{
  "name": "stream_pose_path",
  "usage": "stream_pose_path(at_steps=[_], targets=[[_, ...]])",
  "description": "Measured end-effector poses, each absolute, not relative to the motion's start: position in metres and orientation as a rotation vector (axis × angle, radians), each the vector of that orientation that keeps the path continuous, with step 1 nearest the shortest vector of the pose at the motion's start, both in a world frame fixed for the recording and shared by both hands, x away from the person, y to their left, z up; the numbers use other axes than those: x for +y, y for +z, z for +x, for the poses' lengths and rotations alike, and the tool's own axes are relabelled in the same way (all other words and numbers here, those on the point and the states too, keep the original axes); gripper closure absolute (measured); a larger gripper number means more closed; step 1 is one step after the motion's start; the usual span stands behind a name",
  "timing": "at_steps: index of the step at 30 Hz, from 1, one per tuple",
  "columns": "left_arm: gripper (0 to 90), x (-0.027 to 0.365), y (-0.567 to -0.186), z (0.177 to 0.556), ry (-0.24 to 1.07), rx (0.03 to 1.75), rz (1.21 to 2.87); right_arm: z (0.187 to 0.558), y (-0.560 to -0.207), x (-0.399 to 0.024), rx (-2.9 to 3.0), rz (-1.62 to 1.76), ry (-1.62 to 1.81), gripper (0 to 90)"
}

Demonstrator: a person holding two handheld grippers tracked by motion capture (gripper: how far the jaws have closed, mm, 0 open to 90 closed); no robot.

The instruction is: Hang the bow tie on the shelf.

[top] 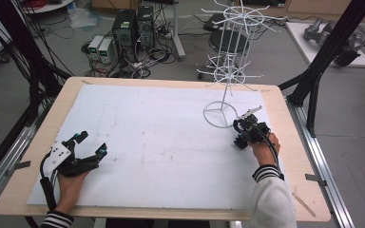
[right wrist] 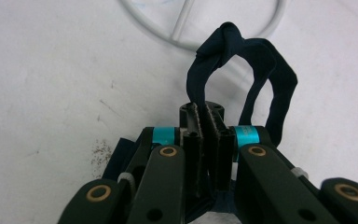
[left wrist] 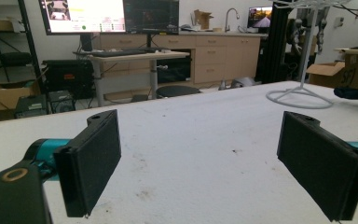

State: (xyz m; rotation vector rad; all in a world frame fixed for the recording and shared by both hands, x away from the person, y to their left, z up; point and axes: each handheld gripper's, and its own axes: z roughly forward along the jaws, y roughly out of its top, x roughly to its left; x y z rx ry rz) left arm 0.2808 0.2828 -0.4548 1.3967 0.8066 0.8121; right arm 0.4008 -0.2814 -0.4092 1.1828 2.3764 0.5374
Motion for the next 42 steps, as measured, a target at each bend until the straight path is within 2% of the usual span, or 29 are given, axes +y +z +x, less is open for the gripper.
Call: stream_pose_path(at_steps=[17, 24, 42], targets=[[13.8, 0.283, -0.455, 0.281, 0.812, 0.807, 1.401, 0.377, -0.395, -0.292, 2.218, 1.195, 0.715, 86.2], [13.8, 0.282, -0.455, 0.281, 0.815, 0.806, 1.400, 0.364, -0.377, -0.299, 2.113, 1.184, 0.838, 86.2], [13.8, 0.282, -0.455, 0.281, 0.818, 0.806, 1.400, 0.343, -0.355, -0.306, 1.926, 1.143, 0.914, 86.2]])
